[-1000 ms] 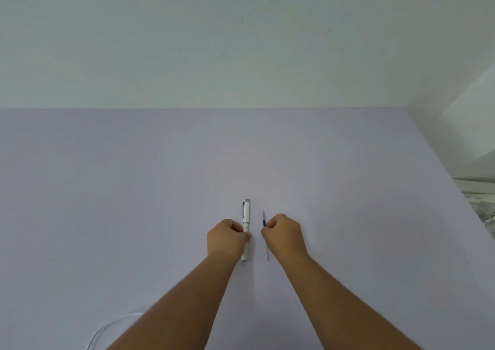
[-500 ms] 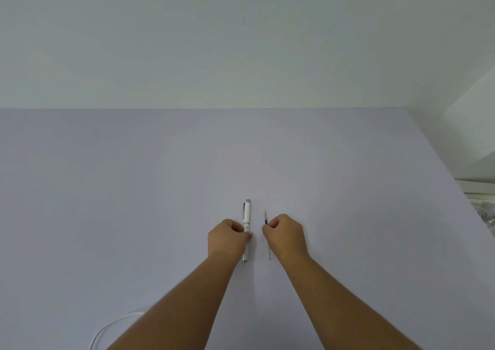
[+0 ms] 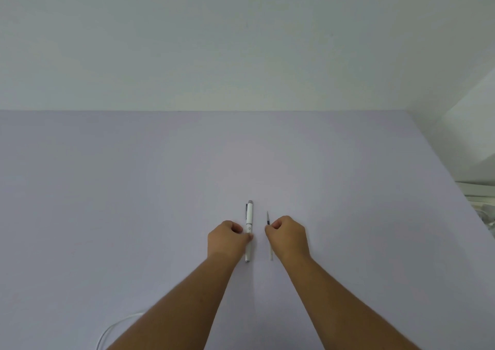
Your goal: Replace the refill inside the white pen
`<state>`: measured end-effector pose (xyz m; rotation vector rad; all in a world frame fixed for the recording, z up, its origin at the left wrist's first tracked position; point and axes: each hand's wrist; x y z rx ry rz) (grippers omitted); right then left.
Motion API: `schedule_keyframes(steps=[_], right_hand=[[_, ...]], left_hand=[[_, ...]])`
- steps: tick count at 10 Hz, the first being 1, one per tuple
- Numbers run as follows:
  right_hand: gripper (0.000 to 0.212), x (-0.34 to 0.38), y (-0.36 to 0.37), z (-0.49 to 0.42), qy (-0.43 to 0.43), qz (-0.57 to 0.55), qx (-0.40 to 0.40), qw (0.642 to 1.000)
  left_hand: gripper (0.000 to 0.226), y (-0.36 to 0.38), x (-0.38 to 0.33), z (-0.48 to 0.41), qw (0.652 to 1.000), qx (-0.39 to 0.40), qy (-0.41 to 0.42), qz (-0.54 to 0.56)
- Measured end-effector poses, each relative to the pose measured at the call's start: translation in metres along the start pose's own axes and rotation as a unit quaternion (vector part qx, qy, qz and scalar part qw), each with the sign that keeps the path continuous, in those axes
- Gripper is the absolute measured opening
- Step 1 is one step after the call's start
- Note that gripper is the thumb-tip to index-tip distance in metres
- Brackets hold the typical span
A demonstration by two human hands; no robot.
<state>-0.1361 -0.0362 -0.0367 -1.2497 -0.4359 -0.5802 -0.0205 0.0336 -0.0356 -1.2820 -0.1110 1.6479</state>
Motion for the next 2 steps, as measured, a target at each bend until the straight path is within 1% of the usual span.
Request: schedule_keyframes(steps=[1,2], right_hand=[[0.012,-0.0007,-0.0014,-0.0004,0.001,0.0,0.0,1.0],[0.014,-0.0018,-0.0047,0.0009,0.017,-0.002,-0.009,1.0]], left_hand=[[0.024,-0.0043,0.0016,-0.0014,1.0,0.005,0.008,0.001],[0.025,-0.0092,-0.0029,0.0038,1.0,0.02,0.004,-0.021]])
Point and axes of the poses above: each hand's wrist, its own z-axis away from the middle knuckle, its own y-axis out of the palm, x = y × z, and after that the axes turned 13 degrees about -x, right-handed
